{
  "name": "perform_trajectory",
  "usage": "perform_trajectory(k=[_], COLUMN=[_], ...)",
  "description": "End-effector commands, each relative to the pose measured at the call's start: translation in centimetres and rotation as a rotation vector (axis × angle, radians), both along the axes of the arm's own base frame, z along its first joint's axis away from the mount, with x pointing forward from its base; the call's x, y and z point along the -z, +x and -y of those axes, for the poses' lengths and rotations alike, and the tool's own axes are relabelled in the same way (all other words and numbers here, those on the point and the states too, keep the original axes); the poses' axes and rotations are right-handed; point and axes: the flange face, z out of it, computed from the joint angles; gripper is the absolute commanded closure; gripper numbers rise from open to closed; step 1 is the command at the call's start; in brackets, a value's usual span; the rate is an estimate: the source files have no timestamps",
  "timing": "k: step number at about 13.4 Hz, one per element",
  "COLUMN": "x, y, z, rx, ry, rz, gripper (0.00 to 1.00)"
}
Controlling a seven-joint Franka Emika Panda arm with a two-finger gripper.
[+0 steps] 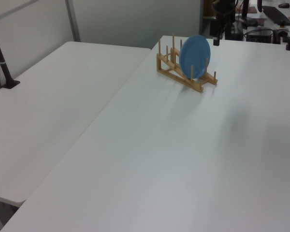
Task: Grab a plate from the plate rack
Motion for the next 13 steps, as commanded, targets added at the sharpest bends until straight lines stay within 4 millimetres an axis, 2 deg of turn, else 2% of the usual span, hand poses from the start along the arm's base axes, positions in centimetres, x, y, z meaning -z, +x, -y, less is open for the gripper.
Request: perform_trajectory(k=[1, 11, 13], x=[-0.76, -0.20, -0.34], y=[-0.54, 0.09, 0.21], z=[0.59, 0.44, 1.09], rx=[-0.029, -0.042, -0.048], ry=[0.018, 0.045, 0.050], rz=[0.000, 0.015, 0.030], gripper=[0.00, 0.00, 0.00])
